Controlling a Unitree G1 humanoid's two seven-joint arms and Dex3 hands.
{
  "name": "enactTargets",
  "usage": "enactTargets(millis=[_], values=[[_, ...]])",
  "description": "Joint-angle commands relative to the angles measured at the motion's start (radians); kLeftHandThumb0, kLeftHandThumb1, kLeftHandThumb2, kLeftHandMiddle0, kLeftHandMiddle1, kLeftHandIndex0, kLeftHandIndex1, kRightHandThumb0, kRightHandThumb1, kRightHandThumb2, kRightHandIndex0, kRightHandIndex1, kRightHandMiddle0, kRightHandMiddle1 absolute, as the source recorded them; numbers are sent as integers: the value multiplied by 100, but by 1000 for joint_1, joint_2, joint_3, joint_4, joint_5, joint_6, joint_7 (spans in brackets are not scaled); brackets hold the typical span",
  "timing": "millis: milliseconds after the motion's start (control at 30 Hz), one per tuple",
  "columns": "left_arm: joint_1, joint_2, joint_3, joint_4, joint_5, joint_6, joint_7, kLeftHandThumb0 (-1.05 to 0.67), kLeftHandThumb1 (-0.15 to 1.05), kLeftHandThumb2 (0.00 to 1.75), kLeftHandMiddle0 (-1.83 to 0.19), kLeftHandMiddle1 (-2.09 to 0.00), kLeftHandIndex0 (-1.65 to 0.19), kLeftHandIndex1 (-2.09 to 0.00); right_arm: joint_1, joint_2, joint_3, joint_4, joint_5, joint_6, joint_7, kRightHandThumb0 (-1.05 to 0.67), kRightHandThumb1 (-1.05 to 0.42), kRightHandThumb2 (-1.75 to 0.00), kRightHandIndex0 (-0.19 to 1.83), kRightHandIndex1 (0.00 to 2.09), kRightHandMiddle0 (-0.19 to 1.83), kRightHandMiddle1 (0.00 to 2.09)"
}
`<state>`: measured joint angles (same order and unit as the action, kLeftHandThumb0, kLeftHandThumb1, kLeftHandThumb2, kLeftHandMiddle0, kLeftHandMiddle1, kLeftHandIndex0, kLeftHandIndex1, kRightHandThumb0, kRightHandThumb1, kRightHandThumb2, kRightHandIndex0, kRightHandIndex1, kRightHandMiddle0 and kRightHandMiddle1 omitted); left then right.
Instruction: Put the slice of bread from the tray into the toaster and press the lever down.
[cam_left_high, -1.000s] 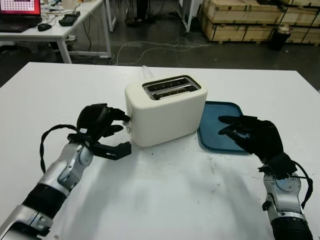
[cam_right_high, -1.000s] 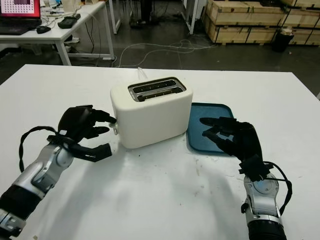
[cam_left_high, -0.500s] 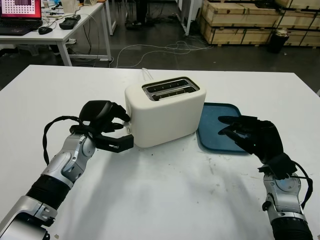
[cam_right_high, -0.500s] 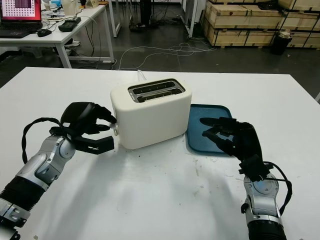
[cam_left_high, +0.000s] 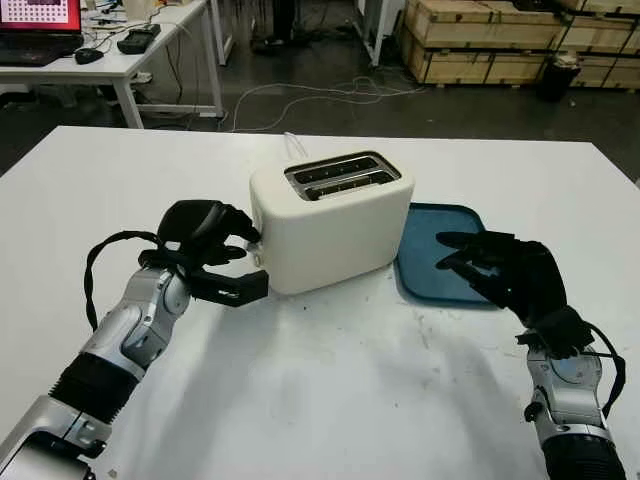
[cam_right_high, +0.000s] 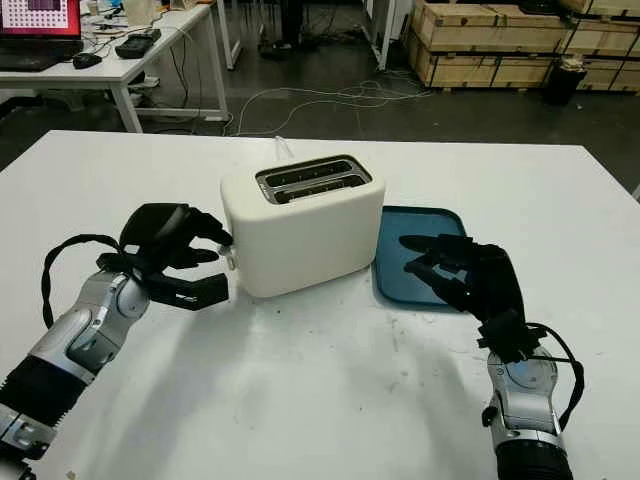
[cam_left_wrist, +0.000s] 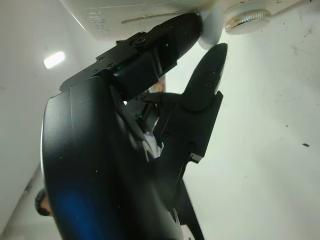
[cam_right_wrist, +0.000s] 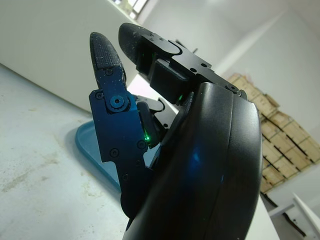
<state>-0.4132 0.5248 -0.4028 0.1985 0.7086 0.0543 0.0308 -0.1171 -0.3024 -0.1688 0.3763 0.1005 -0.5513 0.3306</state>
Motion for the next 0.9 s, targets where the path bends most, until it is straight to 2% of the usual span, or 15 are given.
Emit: enactTargets(millis=[0,33,167,400,867], values=[[65,-51,-113,32,8,-38,-129,-24,82,1,-64,-163,-124,-1,-5,3,4,-7,6,13,-5,-46,-91,0,86,89,107,0],[65,-41,-106,18,11,-52,-120,-25,82,1,-67,-160,-125,-2,-5,3,4,-7,6,13,-5,-46,-91,0,86,88,107,0],[68,-5,-61,-12,8,-147,-15,-24,79,1,-71,-173,-126,-2,-2,3,6,-15,-1,12,-9,-46,-91,0,86,89,107,0],[25,42,9,-1,15,-256,107,-25,79,0,-75,-175,-127,-2,-5,3,7,0,-1,-4,-8,-46,-92,0,85,88,107,0],[21,35,31,12,28,-269,134,-27,76,0,-77,-175,-129,-2,1,6,16,-6,8,12,-9,-47,-91,0,85,90,107,0]])
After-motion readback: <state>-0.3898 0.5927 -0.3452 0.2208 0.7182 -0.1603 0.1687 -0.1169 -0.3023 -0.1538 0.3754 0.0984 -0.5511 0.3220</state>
